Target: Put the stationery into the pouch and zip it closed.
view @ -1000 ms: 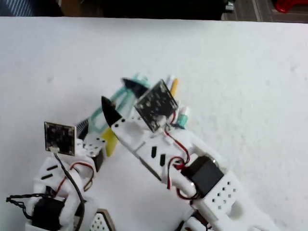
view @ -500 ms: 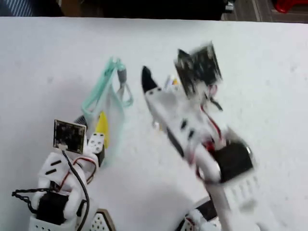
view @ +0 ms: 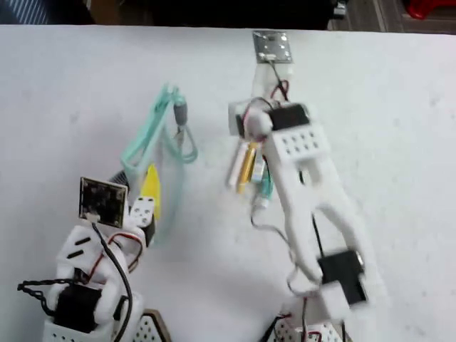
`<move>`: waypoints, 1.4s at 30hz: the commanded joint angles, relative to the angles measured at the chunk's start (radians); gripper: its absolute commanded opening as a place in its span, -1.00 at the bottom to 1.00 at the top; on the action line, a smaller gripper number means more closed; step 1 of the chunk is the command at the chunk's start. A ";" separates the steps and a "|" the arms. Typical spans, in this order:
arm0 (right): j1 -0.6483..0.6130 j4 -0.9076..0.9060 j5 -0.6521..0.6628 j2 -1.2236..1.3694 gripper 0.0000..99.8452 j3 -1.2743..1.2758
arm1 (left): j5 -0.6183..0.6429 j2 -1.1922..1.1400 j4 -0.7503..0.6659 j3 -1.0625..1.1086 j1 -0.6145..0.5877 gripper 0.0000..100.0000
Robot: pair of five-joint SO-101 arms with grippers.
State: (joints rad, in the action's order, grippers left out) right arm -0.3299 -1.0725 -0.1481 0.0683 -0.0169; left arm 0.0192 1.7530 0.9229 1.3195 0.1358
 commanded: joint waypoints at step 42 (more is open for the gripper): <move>0.028 -0.395 -0.002 1.156 -0.74 -1.307 | -0.014 0.002 -0.023 -0.005 -0.008 -0.95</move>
State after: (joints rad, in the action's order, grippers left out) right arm -0.3053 -1.4454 -0.1481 1.2283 -1.3241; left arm 0.0192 1.7530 0.9229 1.3195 0.1358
